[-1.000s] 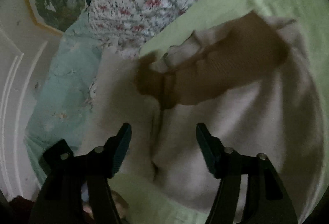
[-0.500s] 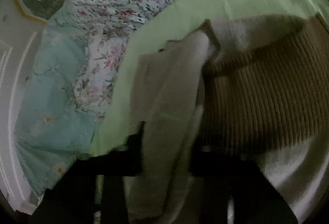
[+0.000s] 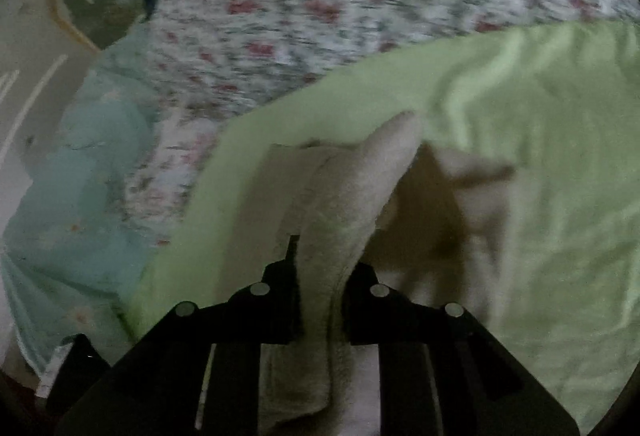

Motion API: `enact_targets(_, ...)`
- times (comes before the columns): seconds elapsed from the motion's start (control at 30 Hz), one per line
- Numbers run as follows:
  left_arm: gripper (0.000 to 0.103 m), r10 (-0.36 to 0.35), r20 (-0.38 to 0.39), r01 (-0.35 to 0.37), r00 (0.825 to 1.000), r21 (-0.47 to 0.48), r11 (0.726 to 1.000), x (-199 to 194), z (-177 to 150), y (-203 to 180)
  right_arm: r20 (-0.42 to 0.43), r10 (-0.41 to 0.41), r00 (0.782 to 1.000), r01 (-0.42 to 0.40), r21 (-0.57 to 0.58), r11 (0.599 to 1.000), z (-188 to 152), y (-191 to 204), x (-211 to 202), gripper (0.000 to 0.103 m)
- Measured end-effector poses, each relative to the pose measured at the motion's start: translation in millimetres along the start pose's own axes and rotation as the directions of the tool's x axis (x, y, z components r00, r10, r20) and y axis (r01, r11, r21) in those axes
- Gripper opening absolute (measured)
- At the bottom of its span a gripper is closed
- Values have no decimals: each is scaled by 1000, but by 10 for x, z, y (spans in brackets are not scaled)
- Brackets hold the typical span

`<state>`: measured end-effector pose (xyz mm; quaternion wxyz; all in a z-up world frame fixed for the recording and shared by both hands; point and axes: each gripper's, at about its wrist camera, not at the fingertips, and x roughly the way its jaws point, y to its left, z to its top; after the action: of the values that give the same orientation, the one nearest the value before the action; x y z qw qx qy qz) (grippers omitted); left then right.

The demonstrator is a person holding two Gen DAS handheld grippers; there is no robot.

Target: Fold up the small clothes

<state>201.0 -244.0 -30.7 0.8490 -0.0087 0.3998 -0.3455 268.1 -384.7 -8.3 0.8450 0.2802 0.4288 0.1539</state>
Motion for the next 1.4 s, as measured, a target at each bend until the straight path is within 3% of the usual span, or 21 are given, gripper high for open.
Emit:
enact_targets(0.1, 9, -9, -24, 9, 1000, 13, 1000, 149, -27, -88, 4, -24, 1000, 24, 24, 999, -65, -208, -36, 18)
enact_targets(0.2, 15, -21, -48, 21, 999, 12, 1000, 263, -75, -111, 9, -42, 999, 42, 33, 999, -110, -338, -67, 18)
enact_targets(0.27, 20, -12, -78, 13, 997, 4, 1000, 354, -124, -95, -6, -97, 995, 98, 16, 995, -147, -394, 3, 18)
enact_targets(0.4, 32, -39, -115, 37, 993, -22, 999, 336, -215, -41, -23, -172, 985, 171, -11, 985, -246, -465, 75, 29)
enact_targets(0.5, 51, -80, -122, 76, 989, -35, 996, 161, -260, -34, 5, -201, 979, 201, -11, 979, -280, -450, -21, 32)
enact_targets(0.57, 72, -104, -112, 101, 988, -37, 994, -39, -315, -12, 25, -237, 971, 238, -17, 971, -306, -413, -121, 35)
enact_targets(0.67, 82, -106, -72, 102, 992, -49, 994, -392, -378, 53, 50, -236, 970, 236, -6, 972, -360, -389, -269, 65)
enact_targets(0.73, 86, -97, -57, 94, 994, -61, 994, -524, -361, 137, 63, -208, 976, 208, 9, 978, -405, -387, -351, 81)
enact_targets(0.97, 93, -18, -33, 12, 999, -185, 983, -674, -239, 785, 8, -145, 989, 144, 53, 988, -536, -418, -290, 83)
enact_targets(1.17, 93, -54, -61, 33, 997, -301, 953, -414, -87, 1236, -26, -112, 993, 114, 89, 990, -563, -519, -154, 84)
enact_targets(1.4, 93, -105, -80, 68, 991, -374, 925, -114, 9, 1439, -42, -89, 995, 93, 116, 989, -547, -614, -68, 84)
